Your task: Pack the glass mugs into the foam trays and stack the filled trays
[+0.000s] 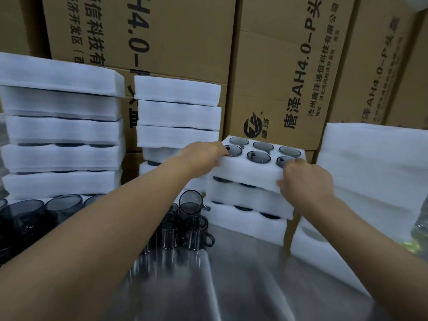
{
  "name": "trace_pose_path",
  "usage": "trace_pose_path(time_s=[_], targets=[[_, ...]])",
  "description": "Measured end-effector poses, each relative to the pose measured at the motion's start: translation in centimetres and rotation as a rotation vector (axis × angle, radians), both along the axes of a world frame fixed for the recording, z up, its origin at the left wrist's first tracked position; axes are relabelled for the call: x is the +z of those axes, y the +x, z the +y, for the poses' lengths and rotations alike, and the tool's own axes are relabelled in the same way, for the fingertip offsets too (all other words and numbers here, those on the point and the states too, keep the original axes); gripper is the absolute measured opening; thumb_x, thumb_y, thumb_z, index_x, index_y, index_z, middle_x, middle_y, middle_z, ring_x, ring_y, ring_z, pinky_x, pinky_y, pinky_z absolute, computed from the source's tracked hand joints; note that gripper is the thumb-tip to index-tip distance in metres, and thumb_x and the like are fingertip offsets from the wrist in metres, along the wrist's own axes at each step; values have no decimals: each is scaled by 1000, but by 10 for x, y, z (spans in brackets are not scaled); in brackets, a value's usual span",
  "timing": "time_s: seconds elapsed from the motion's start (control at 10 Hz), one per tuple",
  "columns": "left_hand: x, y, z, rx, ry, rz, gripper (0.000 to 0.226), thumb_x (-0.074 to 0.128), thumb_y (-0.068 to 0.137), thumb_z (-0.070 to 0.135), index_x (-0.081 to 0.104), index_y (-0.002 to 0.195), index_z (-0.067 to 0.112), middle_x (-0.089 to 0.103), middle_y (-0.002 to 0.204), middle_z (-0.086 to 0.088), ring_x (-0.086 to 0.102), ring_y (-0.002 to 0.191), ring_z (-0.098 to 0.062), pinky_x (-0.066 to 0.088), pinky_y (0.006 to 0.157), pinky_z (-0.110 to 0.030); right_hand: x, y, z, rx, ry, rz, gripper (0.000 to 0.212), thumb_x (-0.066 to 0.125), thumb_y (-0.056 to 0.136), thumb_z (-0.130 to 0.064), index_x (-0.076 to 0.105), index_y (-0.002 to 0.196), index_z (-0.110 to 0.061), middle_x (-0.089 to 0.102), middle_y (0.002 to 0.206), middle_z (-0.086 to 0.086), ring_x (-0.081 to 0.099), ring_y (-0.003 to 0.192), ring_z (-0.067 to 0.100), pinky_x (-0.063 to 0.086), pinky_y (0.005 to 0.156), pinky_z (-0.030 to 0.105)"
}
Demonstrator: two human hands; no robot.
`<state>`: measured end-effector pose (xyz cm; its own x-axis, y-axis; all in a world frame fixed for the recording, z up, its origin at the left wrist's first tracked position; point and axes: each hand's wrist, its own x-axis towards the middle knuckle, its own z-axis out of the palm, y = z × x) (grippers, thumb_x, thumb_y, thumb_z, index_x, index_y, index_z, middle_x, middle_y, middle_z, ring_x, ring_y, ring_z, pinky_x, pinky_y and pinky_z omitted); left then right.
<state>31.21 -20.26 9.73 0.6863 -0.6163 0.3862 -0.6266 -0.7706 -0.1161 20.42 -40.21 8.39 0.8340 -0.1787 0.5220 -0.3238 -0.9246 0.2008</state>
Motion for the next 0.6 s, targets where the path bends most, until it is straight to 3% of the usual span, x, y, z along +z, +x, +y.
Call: trace_pose_path(time_s=[0.1,0.2,0.3,0.4,0.5,0.6], targets=[[-6,11,-14,75,37,-22,30,46,94,6,51,123,17,56,120,-4,57,98,-29,41,67,-34,1,18,-2,-52,87,54,15,52,92,-12,55,107,-10,58,108,7,60,97,26,36,61,29],[-16,15,-21,107,56,-38,37,42,96,4,49,128,21,54,123,-6,57,101,-30,40,68,-35,-7,28,-2,-77,134,99,28,50,92,-6,51,120,-3,51,120,14,58,105,29,40,68,30],[-24,7,-14,89,-21,127,49,38,99,11,32,144,30,47,140,-4,51,118,-29,44,89,-38,-14,25,0,-81,182,108,42,46,92,-3,39,133,4,44,130,18,55,110,32,39,72,33],[-18,-26,6,23,-245,159,50,36,102,20,23,149,34,26,156,11,34,138,-19,32,106,-34,-3,5,3,-48,327,58,36,40,92,-2,44,127,1,44,129,17,54,108,36,38,72,35],[-3,-86,50,-68,-631,92,39,43,99,24,49,131,45,55,132,20,54,120,-11,47,93,-28,21,-34,4,75,487,-198,24,43,93,-12,59,110,-9,59,115,16,56,95,36,40,72,35],[21,-155,123,-256,-896,55,30,51,91,24,66,107,45,69,99,27,65,94,4,53,75,-13,52,-91,10,337,793,-378,20,48,94,-28,67,91,-36,69,83,-9,64,66,11,44,57,27]])
